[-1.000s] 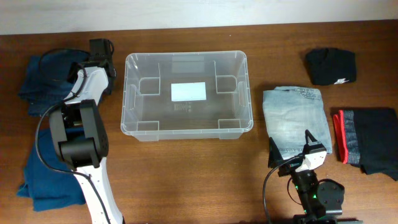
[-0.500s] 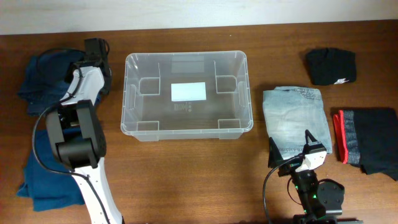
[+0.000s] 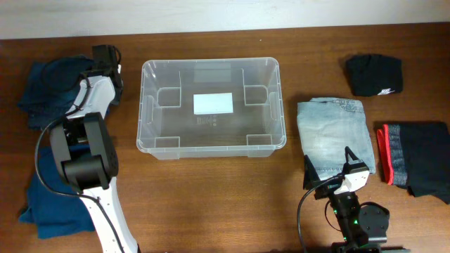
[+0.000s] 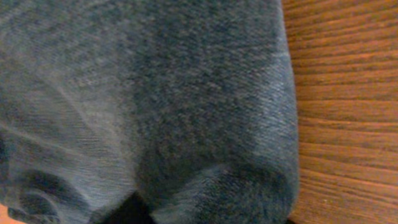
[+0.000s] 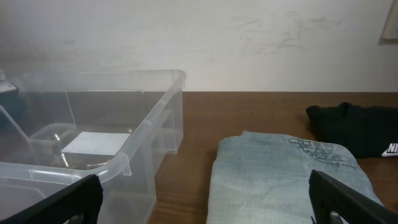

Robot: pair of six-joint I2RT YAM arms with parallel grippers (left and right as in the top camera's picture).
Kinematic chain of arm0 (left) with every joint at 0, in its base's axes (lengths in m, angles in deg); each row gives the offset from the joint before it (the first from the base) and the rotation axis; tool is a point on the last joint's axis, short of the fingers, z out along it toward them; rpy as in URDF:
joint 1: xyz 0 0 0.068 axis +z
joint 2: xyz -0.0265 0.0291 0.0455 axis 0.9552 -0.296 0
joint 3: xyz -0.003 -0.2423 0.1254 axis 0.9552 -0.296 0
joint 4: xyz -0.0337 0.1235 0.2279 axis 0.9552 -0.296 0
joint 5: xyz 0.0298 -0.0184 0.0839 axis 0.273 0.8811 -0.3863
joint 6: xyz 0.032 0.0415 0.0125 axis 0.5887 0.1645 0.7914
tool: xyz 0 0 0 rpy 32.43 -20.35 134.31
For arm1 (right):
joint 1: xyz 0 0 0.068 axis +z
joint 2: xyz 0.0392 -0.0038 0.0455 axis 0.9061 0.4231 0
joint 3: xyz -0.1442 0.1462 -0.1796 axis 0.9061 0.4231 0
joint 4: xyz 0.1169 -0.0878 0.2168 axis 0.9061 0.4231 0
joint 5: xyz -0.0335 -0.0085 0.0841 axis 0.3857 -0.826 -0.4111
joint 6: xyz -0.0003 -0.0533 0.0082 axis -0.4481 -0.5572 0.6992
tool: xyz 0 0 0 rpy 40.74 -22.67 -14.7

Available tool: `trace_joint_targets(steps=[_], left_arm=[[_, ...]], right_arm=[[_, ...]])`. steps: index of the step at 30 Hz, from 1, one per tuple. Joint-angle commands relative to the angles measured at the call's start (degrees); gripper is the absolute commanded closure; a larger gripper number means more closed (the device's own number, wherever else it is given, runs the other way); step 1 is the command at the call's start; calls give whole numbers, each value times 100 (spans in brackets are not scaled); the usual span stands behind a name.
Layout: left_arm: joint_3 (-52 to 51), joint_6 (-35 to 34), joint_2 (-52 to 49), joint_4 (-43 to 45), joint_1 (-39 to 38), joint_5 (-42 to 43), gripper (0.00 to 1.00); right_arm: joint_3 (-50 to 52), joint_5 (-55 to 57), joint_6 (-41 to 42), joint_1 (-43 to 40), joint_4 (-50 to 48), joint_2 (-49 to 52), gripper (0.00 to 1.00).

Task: Pack container
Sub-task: 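Lower the left gripper and grasp the edge of the top jeans, then lift the jeans with the left gripper and carry toward the container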

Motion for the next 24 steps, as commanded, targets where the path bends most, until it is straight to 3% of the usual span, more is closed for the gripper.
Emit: trace_joint_targets(steps=[1, 4, 7, 14, 18, 24], left_arm=[[-59, 68, -157, 17, 155, -15, 79], [-59, 68, -157, 81, 155, -22, 99], [-33, 57, -142, 144, 155, -37, 99], [439, -1451, 149, 66, 155, 28, 99], [686, -1602, 560, -103, 155, 664, 99], [758, -2542, 1467, -210, 155, 1226, 99]], right_arm=[[28, 52, 2, -44, 39, -48, 2], [28, 52, 2, -44, 39, -48, 1], [28, 52, 2, -44, 39, -48, 2], [28, 52, 2, -44, 39, -48, 1], [28, 52, 2, -44, 39, -48, 2], [28, 52, 2, -44, 39, -48, 1]])
